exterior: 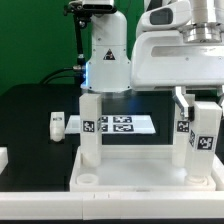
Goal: Assemble desk
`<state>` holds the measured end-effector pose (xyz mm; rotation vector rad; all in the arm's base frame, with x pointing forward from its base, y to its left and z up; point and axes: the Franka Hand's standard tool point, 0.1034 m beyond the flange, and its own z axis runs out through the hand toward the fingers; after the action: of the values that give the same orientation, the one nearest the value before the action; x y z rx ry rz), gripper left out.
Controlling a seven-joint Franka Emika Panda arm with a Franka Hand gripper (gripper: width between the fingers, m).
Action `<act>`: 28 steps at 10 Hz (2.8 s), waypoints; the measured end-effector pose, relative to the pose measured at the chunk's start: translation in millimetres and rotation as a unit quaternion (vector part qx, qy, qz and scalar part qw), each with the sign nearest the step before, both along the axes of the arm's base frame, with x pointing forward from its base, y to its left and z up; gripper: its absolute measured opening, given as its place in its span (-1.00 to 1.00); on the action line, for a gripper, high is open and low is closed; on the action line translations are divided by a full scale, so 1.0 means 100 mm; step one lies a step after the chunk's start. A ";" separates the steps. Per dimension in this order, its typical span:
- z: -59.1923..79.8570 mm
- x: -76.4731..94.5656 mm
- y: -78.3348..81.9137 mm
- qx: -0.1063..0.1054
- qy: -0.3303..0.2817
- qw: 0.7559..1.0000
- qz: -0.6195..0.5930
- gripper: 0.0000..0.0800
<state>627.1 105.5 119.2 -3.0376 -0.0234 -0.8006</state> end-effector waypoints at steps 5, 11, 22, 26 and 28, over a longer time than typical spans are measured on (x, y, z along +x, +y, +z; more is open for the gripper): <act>-0.04 0.00 0.04 0.000 -0.007 1.000 0.002 -0.27; 0.01 0.14 0.08 0.016 0.126 0.992 -0.022 0.62; -0.02 0.06 0.06 0.133 0.194 0.900 -0.366 -0.29; -0.02 0.08 0.04 0.220 0.188 0.762 -0.579 -0.29; -0.03 0.07 0.06 0.211 0.193 0.780 -0.557 -0.29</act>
Offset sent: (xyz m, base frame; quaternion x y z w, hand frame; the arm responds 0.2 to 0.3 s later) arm 0.0000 0.0000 0.0000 0.0000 0.0000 0.0000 1.0000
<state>634.3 112.0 116.3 -2.4385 1.7714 -0.0418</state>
